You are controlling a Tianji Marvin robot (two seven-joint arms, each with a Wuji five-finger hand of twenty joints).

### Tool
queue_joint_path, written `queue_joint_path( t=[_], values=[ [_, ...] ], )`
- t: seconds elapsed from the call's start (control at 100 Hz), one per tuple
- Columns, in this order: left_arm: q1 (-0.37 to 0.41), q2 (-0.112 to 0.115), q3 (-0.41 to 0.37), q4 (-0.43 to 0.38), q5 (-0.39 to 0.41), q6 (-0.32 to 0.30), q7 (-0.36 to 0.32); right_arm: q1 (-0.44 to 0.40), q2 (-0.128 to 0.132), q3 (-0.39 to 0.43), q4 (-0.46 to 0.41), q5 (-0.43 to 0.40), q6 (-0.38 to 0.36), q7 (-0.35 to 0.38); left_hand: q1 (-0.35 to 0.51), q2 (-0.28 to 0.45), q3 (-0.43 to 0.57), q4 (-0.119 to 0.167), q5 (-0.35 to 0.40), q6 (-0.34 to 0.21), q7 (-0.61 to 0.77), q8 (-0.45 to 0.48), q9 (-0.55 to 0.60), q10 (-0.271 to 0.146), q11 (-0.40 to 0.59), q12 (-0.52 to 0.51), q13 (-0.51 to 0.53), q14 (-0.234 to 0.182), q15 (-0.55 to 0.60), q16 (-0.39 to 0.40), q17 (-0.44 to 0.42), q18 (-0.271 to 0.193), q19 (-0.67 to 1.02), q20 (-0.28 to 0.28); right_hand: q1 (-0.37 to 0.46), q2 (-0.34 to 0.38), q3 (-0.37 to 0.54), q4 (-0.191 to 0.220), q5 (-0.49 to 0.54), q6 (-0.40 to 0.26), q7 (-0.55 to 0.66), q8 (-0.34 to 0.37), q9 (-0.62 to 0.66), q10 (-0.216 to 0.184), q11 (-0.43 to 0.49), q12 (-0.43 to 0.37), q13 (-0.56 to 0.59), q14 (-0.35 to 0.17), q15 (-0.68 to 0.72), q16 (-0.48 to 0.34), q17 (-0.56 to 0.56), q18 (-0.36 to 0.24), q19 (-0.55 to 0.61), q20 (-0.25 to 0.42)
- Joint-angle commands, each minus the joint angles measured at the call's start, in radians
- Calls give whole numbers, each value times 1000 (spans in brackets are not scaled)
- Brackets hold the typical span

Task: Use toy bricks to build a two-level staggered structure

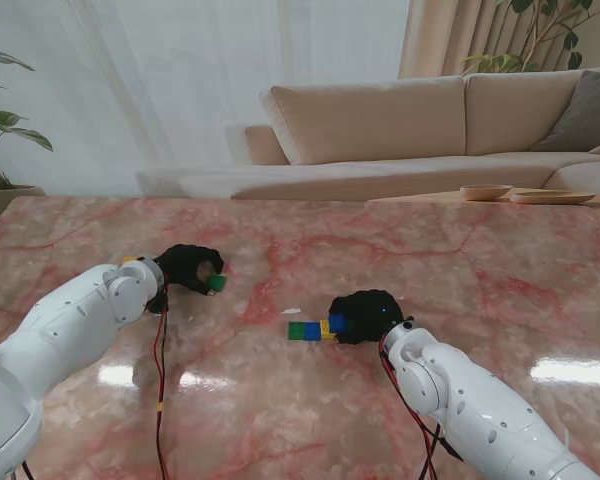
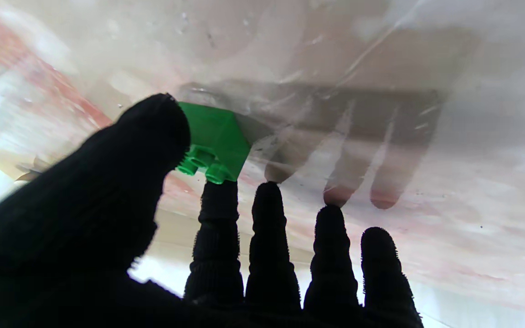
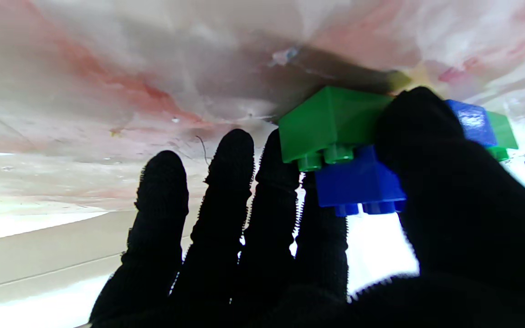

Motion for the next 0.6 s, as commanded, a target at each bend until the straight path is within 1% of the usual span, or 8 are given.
queue_joint_path(
  t=[0.0,0.05,0.08,0.22,0.25,0.32,0.39,0.59],
  values=[
    [10,-20,10,43,-4,-26,20,-11,0,1,1,1,3,17,22,-26,40,-17,64,-33,42,-9,94,15,52,33,93,9,104,33,-7,14,75,7,47,22,62,-14,49,-103,76,3,35,-19,3,27,21,-22,8,20,-6,0,21,6],
    [10,-25,13,53,-7,-30,30,-11,0,1,2,1,3,17,30,-23,44,-15,131,-34,57,-16,126,19,66,42,109,9,109,33,-5,20,103,3,48,23,63,-14,49,-103,76,2,35,-20,3,27,21,-22,8,20,-6,0,21,6],
    [10,-27,14,59,-9,-35,33,-11,0,1,2,1,3,16,43,-29,34,-34,169,-37,58,-39,166,21,78,49,132,11,116,34,-6,25,133,-1,47,23,63,-14,50,-103,77,2,35,-20,2,27,21,-22,8,20,-6,0,21,6],
    [10,-39,26,89,-14,-56,54,-11,-1,1,3,2,2,14,76,-43,15,-71,201,-51,85,-124,213,20,93,60,170,9,126,37,-8,31,197,-39,46,23,63,-14,52,-104,78,3,36,-20,2,28,23,-22,9,20,-6,0,21,6],
    [11,-42,26,94,-16,-58,56,-10,-1,1,3,2,2,14,79,-43,18,-69,198,-49,85,-127,211,21,93,60,168,10,125,37,-9,31,199,-41,45,23,62,-14,51,-103,77,3,36,-20,2,28,23,-22,9,20,-6,0,21,6],
    [13,-42,28,95,-18,-58,55,-11,-1,1,3,2,2,14,47,-37,51,-15,137,-30,65,-118,168,23,82,60,135,9,114,35,-13,27,195,-61,45,24,62,-14,52,-104,78,3,37,-19,2,28,23,-22,9,21,-6,0,21,6],
    [15,-43,33,98,-17,-59,56,-11,-1,1,3,3,2,13,45,-41,49,-14,78,-25,61,-98,138,23,90,69,112,11,114,38,-11,25,178,-75,45,24,62,-14,52,-104,77,2,37,-19,2,28,23,-22,9,21,-6,0,21,6],
    [19,-47,45,112,-12,-75,78,-10,-2,0,5,6,0,13,58,-40,47,-12,56,-31,63,-76,117,21,96,76,97,9,116,40,-13,20,168,-79,43,25,62,-15,53,-104,78,2,38,-20,2,29,23,-22,10,21,-6,0,21,6]
  ],
)
